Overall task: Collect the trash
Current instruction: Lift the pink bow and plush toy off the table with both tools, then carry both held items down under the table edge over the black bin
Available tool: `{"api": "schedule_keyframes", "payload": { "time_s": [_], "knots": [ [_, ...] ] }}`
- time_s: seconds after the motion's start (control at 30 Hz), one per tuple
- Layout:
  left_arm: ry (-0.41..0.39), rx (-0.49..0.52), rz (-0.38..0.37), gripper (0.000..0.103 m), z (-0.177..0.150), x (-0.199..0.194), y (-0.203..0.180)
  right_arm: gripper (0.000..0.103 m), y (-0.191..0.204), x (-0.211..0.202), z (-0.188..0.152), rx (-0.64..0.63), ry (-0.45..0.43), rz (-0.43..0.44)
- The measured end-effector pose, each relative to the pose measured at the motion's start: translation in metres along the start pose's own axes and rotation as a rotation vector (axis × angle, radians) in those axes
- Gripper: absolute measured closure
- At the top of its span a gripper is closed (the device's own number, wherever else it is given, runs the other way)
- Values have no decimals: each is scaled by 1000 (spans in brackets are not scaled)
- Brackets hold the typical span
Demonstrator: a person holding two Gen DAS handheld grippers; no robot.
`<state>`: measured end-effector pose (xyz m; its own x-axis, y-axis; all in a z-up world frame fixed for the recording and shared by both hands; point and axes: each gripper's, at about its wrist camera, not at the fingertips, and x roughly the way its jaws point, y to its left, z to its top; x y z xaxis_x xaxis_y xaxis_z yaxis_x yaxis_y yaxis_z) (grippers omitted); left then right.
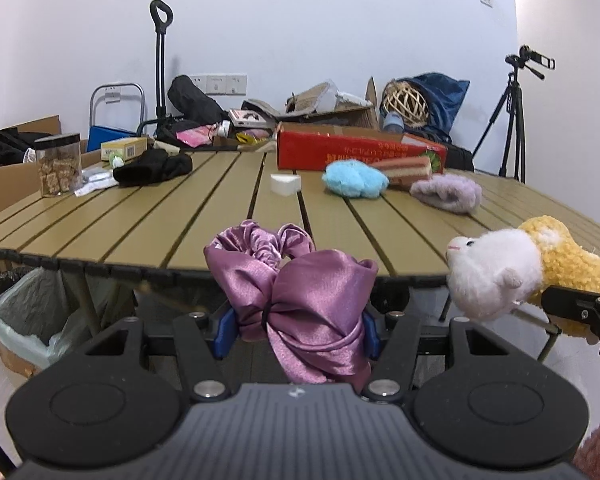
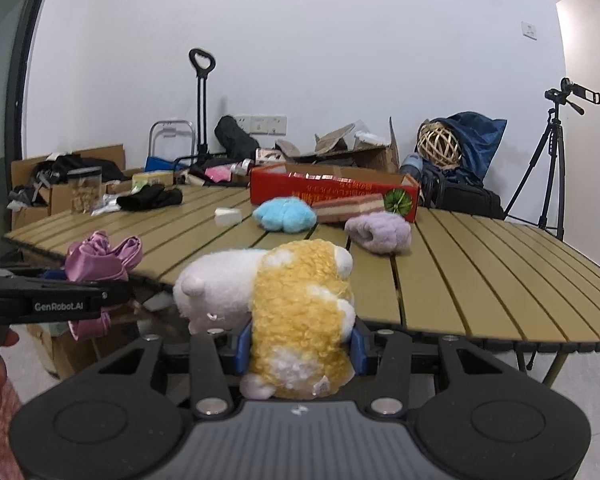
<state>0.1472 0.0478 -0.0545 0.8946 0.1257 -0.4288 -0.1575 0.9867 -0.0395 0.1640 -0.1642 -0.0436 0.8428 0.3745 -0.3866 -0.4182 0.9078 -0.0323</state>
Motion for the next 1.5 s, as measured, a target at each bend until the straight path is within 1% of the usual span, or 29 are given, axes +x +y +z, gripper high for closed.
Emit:
{"api": "schedule_keyframes", "payload": {
  "time_s": [0.2, 0.5, 0.8, 1.23, 1.43, 1.5],
  "knots": [
    [30, 16, 0, 44, -13, -8, 1, 58, 8, -7, -20, -11, 75, 16],
    [98, 44, -5, 44, -36, -16, 0, 58, 13, -10, -41, -7, 174, 25],
    [168, 44, 2, 44, -48, -12, 5, 58, 15, 5, -64, -8, 318, 26],
    [249, 40, 27, 44, -57, 1, 9, 58, 18, 25, -80, -15, 439, 39],
    [323, 47, 51, 44, -65, 15, 9, 58, 19, 38, -89, -7, 501, 43],
    [333, 38, 49, 44, -65, 18, 11, 58, 20, 42, -91, -9, 515, 46]
  ]
}}
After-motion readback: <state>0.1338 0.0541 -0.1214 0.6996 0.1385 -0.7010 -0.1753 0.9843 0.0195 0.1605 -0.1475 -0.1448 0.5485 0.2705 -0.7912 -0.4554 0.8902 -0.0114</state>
